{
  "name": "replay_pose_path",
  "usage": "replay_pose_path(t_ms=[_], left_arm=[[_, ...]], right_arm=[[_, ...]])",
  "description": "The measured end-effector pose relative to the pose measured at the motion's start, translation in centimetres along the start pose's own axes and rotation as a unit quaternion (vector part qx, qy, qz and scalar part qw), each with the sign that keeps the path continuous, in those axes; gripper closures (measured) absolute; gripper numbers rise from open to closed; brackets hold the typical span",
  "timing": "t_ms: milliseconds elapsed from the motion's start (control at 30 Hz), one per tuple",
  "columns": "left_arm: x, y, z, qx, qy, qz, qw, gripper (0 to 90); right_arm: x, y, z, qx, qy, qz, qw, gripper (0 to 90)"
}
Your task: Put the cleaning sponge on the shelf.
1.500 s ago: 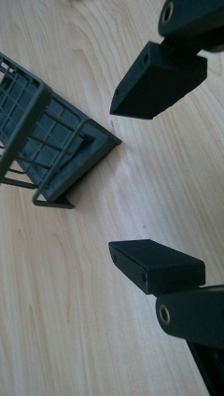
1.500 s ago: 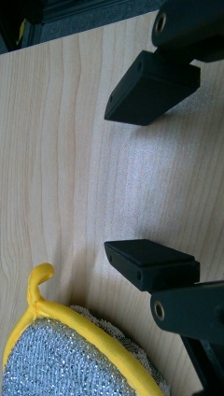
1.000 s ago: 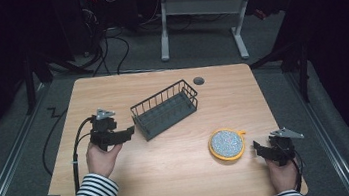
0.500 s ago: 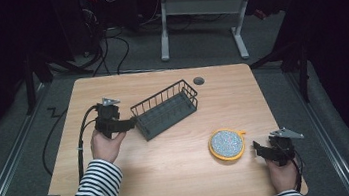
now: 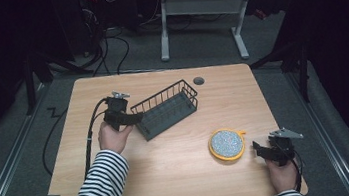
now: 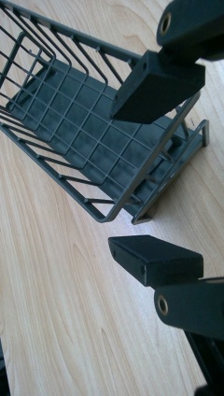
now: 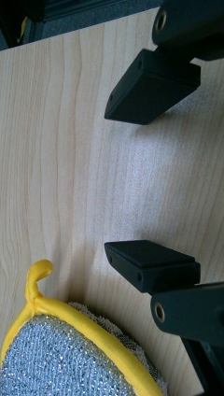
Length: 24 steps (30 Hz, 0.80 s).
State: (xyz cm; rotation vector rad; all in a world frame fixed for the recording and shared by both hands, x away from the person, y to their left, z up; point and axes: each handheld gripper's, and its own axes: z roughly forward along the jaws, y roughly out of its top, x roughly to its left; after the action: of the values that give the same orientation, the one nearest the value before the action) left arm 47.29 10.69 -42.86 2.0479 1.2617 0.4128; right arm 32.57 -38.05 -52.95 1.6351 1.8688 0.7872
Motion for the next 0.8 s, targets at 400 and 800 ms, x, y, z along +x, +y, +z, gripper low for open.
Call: replay_pose_path(t_ms=[400,800], left_arm=[[-0.2,-0.2,1.4,0.019,0.002,0.004,0.9998,41.9],[-0.8,-0.3,0.9,0.017,0.005,0.018,0.9997,47.5]], right_arm=[[0.0,0.0,0.0,-0.001,0.003,-0.002,1.0000,31.1],[0.0,0.0,0.0,0.000,0.002,0.000,1.0000,31.4]])
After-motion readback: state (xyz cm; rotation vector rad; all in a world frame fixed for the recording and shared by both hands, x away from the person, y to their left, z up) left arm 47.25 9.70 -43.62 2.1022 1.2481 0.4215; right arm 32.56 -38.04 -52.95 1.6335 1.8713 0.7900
